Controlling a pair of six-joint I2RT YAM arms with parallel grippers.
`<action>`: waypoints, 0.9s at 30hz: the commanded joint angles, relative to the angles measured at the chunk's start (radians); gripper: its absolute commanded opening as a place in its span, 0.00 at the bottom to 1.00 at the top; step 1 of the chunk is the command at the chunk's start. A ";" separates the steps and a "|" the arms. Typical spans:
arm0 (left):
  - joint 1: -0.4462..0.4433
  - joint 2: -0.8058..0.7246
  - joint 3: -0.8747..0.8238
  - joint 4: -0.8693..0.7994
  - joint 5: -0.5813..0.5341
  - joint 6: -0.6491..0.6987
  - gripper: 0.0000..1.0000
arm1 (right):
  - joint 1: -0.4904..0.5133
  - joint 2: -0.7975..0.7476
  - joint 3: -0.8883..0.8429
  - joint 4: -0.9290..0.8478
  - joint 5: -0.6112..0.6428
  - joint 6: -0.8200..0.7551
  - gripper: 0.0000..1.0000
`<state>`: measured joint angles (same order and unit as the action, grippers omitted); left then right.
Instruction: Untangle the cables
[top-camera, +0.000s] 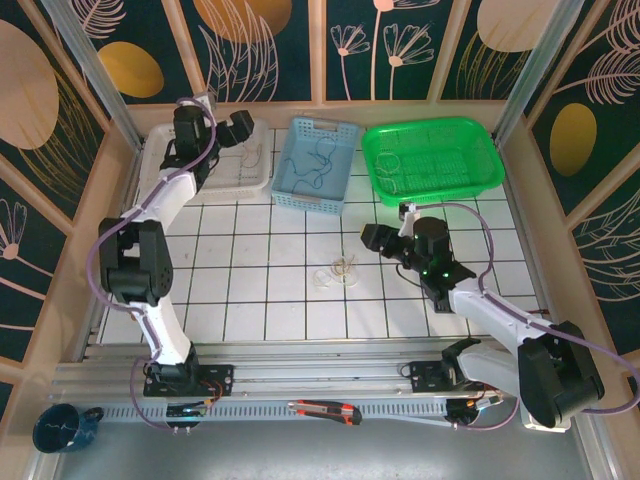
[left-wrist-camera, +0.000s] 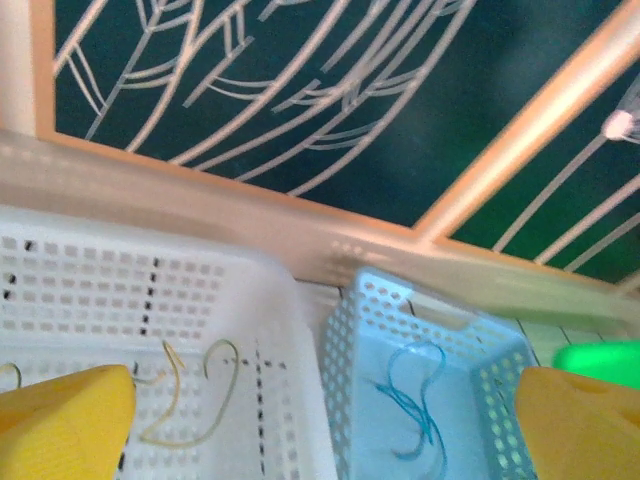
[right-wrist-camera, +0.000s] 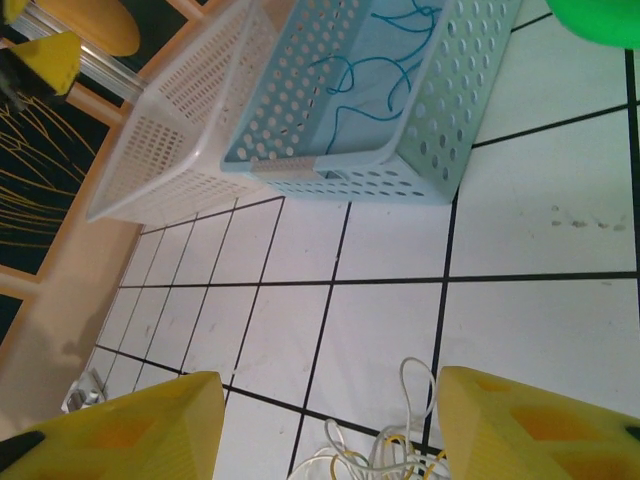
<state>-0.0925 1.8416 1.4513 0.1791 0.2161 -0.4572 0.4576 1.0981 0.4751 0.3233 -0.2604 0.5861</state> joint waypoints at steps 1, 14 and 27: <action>-0.005 -0.098 -0.093 0.042 0.083 -0.015 0.99 | -0.004 -0.020 -0.011 -0.016 -0.008 0.018 0.58; -0.164 -0.370 -0.465 0.057 0.131 -0.057 0.99 | 0.005 0.012 -0.018 -0.062 -0.053 -0.052 0.58; -0.285 -0.502 -0.797 0.239 0.120 -0.251 0.99 | 0.113 0.067 0.137 -0.241 -0.054 -0.187 0.54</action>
<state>-0.3737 1.3766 0.6777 0.3416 0.3367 -0.6571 0.5133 1.1400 0.5819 0.1368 -0.3161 0.4438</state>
